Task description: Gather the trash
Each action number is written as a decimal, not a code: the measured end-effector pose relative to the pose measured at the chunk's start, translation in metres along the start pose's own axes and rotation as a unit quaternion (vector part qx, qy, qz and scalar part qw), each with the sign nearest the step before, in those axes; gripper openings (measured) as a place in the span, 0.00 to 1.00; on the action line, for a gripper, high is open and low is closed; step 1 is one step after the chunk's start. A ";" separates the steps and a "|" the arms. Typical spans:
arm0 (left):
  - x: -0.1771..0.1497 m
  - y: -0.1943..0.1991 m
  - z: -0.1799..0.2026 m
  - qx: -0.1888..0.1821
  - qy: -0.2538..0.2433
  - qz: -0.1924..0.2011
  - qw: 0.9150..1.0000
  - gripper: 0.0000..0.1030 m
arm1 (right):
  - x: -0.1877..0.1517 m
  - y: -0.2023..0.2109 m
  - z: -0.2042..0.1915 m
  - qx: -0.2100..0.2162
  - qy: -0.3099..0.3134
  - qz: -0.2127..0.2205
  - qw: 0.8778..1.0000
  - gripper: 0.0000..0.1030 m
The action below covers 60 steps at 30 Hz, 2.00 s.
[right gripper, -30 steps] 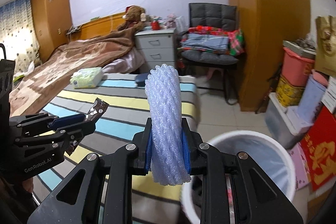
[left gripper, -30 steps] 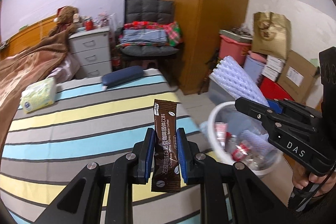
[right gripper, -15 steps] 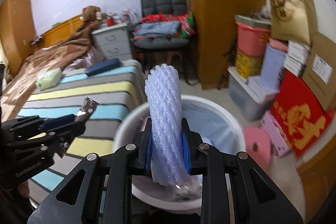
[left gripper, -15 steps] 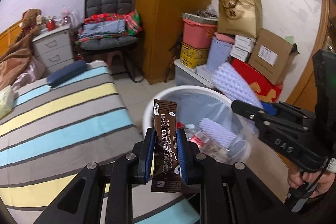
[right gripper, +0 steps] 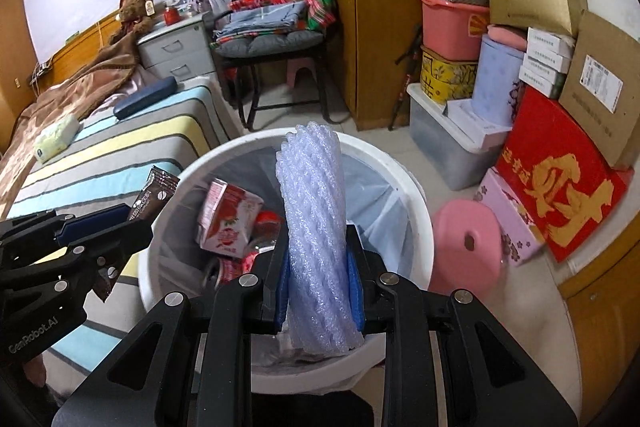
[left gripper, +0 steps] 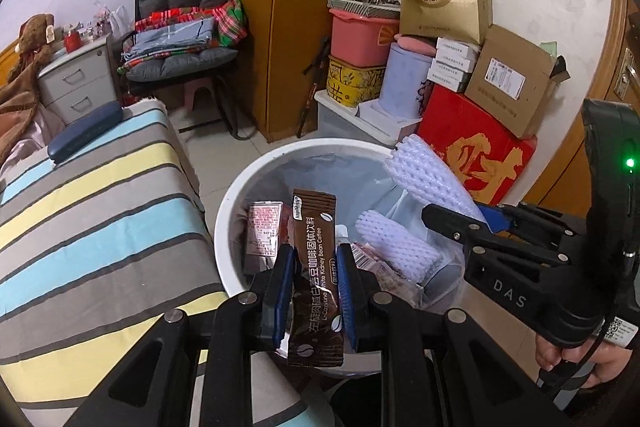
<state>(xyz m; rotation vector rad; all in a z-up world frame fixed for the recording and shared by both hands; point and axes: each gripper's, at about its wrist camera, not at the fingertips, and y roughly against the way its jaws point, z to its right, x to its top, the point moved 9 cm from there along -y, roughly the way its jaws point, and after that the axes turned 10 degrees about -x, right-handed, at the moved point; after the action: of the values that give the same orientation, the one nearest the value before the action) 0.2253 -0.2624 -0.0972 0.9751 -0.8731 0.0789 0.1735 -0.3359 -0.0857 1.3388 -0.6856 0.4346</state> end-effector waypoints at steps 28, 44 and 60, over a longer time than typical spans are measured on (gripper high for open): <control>-0.021 0.074 -0.032 0.076 0.023 0.065 0.995 0.53 | 0.001 0.047 -0.018 -0.008 -0.013 0.074 0.997 0.52; -0.067 0.138 -0.038 0.154 0.022 0.105 0.982 0.53 | -0.014 0.085 -0.038 -0.011 -0.021 0.127 0.992 0.52; -0.077 0.155 -0.033 0.150 0.032 0.122 0.981 0.53 | -0.028 0.099 -0.051 -0.009 -0.015 0.141 0.990 0.52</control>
<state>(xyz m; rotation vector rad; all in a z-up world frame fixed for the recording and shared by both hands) 0.1276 -0.1232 -0.0512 1.1346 -0.9341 0.4615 0.0985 -0.2635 -0.0362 1.2377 -0.9073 0.6346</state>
